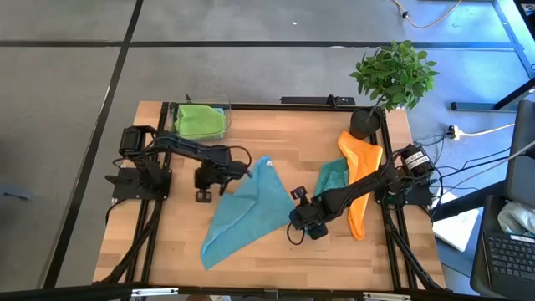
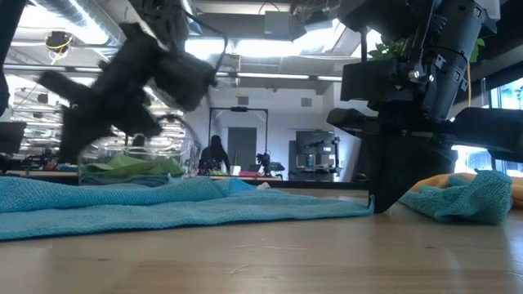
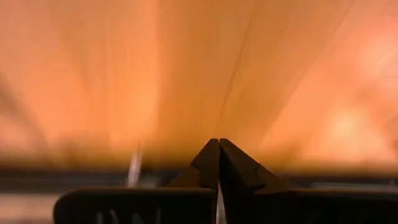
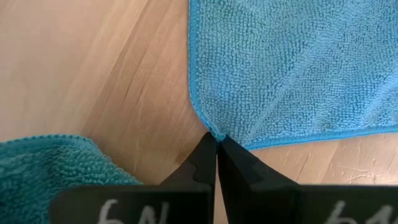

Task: Fold microfiber towels
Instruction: Fold the light blue microfiber cloth

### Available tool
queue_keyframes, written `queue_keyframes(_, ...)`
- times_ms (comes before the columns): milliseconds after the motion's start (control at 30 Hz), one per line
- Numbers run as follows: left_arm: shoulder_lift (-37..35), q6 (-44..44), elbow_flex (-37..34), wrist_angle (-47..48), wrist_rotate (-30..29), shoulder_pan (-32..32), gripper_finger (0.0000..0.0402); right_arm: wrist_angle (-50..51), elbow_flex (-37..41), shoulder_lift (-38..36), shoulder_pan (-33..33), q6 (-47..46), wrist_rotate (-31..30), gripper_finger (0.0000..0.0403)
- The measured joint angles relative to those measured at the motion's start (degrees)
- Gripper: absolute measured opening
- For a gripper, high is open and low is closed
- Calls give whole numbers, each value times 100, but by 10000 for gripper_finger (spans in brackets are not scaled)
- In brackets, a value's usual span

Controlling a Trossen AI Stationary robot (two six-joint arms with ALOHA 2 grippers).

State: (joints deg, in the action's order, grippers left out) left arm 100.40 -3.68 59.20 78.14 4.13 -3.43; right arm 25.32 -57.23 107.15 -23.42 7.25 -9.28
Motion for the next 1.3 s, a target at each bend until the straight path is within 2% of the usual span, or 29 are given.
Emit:
queue_keyframes(67,-2,-111,0,435,-123,74,1,-2,0,0,0,-47,-4,14)
queue_keyframes(133,-54,-72,-2,410,-88,158,0,-2,0,0,0,-50,-4,14)
queue_keyframes(367,-591,99,130,-1415,665,255,7,-7,0,0,0,31,-9,14)
queue_keyframes(567,-829,207,189,-2153,740,15,52,-9,0,0,0,31,-9,14)
queue_keyframes(767,-482,277,184,-2629,1232,-153,130,-15,2,0,0,31,-84,14)
queue_keyframes(900,-264,423,184,-2777,1339,-157,161,-31,9,0,0,33,-90,14)
queue_keyframes(1300,329,585,130,-2798,1499,-172,168,-49,13,0,0,42,-96,14)
